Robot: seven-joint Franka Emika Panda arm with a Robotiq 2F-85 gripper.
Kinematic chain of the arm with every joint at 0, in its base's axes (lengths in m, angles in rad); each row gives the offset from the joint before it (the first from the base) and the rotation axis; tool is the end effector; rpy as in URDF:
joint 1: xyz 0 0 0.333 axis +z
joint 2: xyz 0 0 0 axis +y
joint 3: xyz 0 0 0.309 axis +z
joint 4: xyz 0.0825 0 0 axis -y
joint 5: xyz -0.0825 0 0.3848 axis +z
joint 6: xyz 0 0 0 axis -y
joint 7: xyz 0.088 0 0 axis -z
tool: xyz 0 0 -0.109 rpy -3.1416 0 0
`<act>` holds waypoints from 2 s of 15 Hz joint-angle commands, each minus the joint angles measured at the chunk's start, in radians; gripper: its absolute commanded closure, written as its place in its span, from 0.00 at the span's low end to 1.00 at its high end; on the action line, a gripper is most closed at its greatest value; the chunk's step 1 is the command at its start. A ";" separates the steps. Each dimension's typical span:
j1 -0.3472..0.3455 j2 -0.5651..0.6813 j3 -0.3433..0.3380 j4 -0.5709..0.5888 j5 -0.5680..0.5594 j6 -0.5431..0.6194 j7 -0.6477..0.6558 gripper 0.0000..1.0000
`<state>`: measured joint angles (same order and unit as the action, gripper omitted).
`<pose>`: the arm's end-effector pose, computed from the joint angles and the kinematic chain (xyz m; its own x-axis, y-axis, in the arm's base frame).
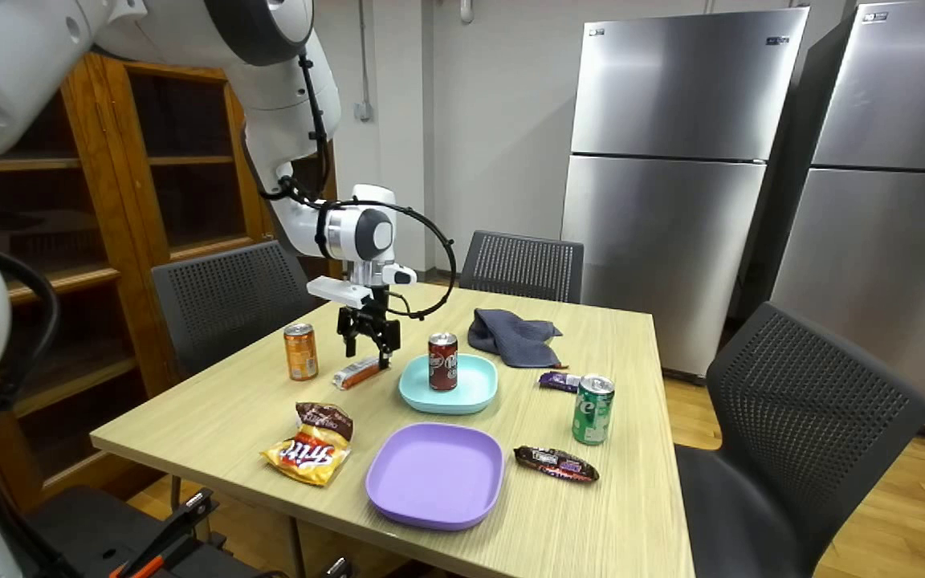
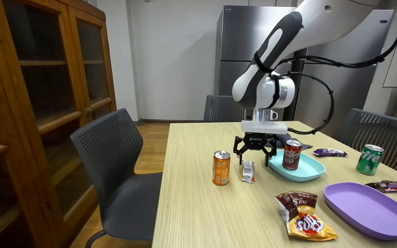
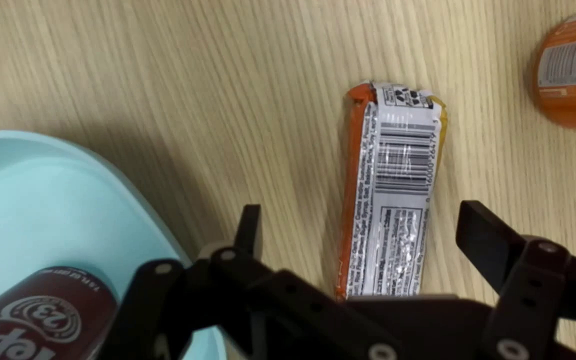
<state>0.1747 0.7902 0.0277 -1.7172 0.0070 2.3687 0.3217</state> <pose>0.6312 0.1287 0.1108 0.9816 -0.1313 -0.1386 -0.1296 -0.9913 0.0211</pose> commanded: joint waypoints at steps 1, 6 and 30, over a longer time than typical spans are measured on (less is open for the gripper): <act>0.014 0.032 -0.002 0.033 0.003 0.021 -0.022 0.00; 0.027 0.056 -0.003 0.047 0.002 0.037 -0.020 0.00; 0.024 -0.105 -0.006 -0.098 -0.015 0.034 -0.077 0.83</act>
<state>0.2044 0.7887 0.0215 -1.7215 0.0006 2.4206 0.2810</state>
